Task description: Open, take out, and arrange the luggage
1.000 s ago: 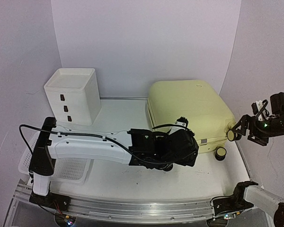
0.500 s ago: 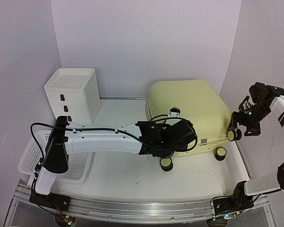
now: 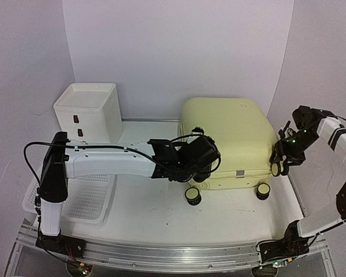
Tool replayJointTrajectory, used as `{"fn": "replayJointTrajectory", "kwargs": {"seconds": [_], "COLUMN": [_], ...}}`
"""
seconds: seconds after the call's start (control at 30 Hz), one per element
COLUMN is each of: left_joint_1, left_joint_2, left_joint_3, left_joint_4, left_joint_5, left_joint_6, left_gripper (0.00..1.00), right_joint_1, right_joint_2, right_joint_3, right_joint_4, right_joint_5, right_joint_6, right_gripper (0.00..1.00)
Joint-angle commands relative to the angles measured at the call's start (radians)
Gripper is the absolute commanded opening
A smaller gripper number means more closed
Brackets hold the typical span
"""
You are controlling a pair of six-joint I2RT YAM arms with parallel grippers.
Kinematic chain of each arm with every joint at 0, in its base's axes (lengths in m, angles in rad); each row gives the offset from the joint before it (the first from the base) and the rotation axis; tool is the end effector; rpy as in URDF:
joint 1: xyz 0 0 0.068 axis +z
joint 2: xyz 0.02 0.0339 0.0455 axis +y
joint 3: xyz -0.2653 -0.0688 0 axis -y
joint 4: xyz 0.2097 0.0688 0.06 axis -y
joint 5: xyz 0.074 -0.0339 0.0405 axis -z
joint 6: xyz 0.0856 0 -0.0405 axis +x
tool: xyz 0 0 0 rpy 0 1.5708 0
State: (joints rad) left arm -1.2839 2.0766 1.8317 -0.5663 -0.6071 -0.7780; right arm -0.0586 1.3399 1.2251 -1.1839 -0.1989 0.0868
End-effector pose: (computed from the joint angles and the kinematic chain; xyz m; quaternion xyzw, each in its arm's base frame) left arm 0.1787 -0.4330 0.2483 0.1145 0.8858 -0.1608 0.4200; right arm 0.2175 0.0042 0.2552 0.0582 0.9842 0.1003 0.1336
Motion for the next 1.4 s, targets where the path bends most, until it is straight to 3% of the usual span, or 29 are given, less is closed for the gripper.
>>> {"fn": "replayJointTrajectory", "kwargs": {"seconds": [0.0,0.17,0.33,0.43,0.53,0.6,0.63,0.77,0.93,1.07,1.2,1.37], "left_joint_1": [0.066,0.116,0.198,0.246,0.277,0.279,0.279,0.278,0.279,0.272,0.165,0.036], "left_joint_2": [-0.123,-0.229,-0.334,-0.371,-0.393,-0.412,-0.428,-0.523,-0.642,-0.67,-0.627,-0.428], "left_joint_3": [-0.107,-0.239,-0.342,-0.36,-0.347,-0.332,-0.329,-0.361,-0.387,-0.394,-0.401,-0.267], "left_joint_4": [-0.083,-0.085,-0.098,-0.113,-0.149,-0.167,-0.168,-0.171,-0.167,-0.086,0.083,0.179], "left_joint_5": [-0.014,-0.032,-0.038,-0.022,-0.019,-0.006,0.015,0.071,0.152,0.338,0.446,0.477], "left_joint_6": [0.049,0.098,0.18,0.237,0.286,0.323,0.34,0.362,0.352,0.322,0.315,0.302], "left_gripper": [0.59,0.58,0.59,0.65,0.73,0.79,0.83,0.99,0.99,1.0,1.0,0.99], "right_joint_1": [0.11,0.336,0.629,0.782,0.868,0.893,0.895,0.894,0.894,0.894,0.895,0.895], "right_joint_2": [-0.042,-0.104,-0.171,-0.128,-0.052,-0.031,-0.038,-0.13,-0.269,-0.335,-0.375,-0.435], "right_joint_3": [-0.068,-0.184,-0.226,-0.175,-0.092,-0.049,-0.038,-0.01,-0.018,-0.074,-0.114,-0.106], "right_joint_4": [0.115,0.207,0.328,0.345,0.311,0.252,0.226,0.124,0.059,0.054,0.05,0.041], "right_joint_5": [-0.089,-0.081,0.012,0.072,0.049,0.054,0.066,0.154,0.32,0.511,0.622,0.705], "right_joint_6": [0.009,0.187,0.402,0.43,0.391,0.35,0.331,0.266,0.246,0.278,0.334,0.358], "right_gripper": [0.6,0.45,0.42,0.48,0.67,0.96,0.98,0.98,0.98,0.98,0.98,0.98]}}
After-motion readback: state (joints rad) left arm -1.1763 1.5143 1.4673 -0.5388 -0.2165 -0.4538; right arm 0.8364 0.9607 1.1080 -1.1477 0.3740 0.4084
